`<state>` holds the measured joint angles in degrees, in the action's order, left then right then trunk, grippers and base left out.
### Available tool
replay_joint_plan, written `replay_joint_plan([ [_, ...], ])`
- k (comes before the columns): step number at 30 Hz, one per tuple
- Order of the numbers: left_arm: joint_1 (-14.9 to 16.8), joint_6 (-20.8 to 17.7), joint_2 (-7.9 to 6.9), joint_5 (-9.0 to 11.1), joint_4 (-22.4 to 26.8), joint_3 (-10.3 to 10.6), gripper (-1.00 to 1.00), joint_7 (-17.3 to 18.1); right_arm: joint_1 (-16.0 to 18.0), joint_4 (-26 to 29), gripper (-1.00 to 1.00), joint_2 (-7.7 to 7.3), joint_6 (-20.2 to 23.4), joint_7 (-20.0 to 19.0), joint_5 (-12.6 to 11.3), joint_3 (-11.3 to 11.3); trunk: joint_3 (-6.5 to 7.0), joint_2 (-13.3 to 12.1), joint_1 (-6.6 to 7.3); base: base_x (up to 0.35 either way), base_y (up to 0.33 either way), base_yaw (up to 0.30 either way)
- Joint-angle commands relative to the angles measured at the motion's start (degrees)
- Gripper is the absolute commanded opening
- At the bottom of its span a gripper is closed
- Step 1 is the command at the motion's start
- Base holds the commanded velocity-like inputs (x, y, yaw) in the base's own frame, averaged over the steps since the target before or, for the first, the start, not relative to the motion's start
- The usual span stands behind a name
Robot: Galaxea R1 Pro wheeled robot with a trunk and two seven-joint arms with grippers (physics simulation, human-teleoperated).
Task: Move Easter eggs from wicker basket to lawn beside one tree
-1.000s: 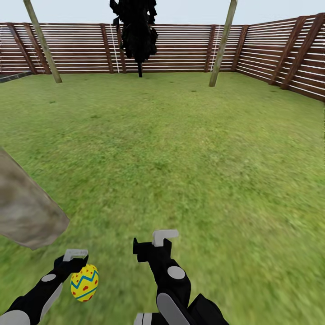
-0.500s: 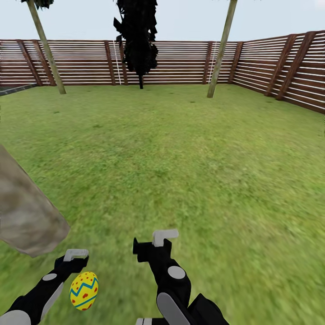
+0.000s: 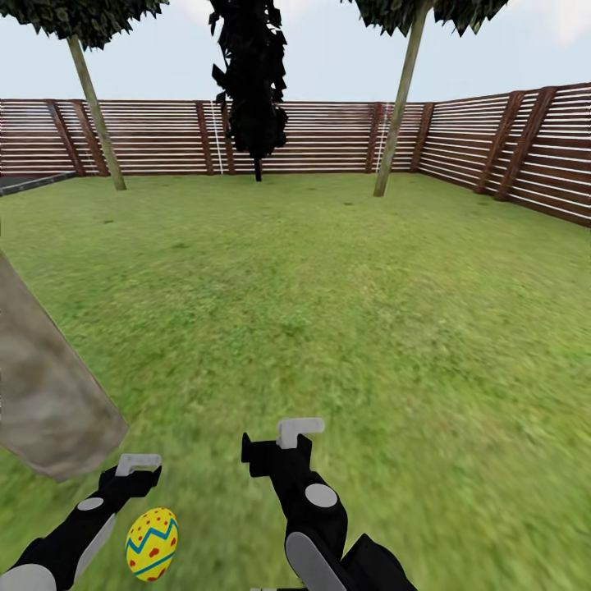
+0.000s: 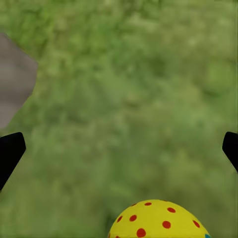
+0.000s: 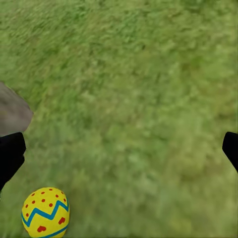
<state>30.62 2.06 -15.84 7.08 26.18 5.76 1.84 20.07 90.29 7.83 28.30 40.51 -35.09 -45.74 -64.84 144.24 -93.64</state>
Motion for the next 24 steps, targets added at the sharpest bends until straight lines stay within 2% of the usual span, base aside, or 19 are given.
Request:
replay_joint_plan([
  [1,0.0,0.2,-0.07,0.6,-0.1,0.4,1.0,0.0,0.1,0.1,1.0,0.0,0.2,0.4,-0.4,-0.1,0.18,0.0,0.03,0.0,0.0,0.0],
  [14,-0.3,-0.3,-0.22,0.5,-0.4,0.4,1.0,0.1,0.1,0.1,1.0,0.07,0.2,0.0,-0.5,-0.1,3.06,-0.2,0.37,0.0,0.0,0.0],
  [22,-0.4,-2.3,-0.29,0.5,0.0,0.4,1.0,0.0,0.1,0.3,1.0,0.01,0.2,0.1,-0.4,-0.1,4.83,-0.3,0.58,0.0,0.0,0.0],
  [24,-0.5,-4.1,-0.18,0.5,0.1,0.4,1.0,0.0,0.1,0.3,1.0,-0.09,0.2,0.0,-0.2,0.1,5.28,-0.3,0.63,0.0,0.0,0.0],
])
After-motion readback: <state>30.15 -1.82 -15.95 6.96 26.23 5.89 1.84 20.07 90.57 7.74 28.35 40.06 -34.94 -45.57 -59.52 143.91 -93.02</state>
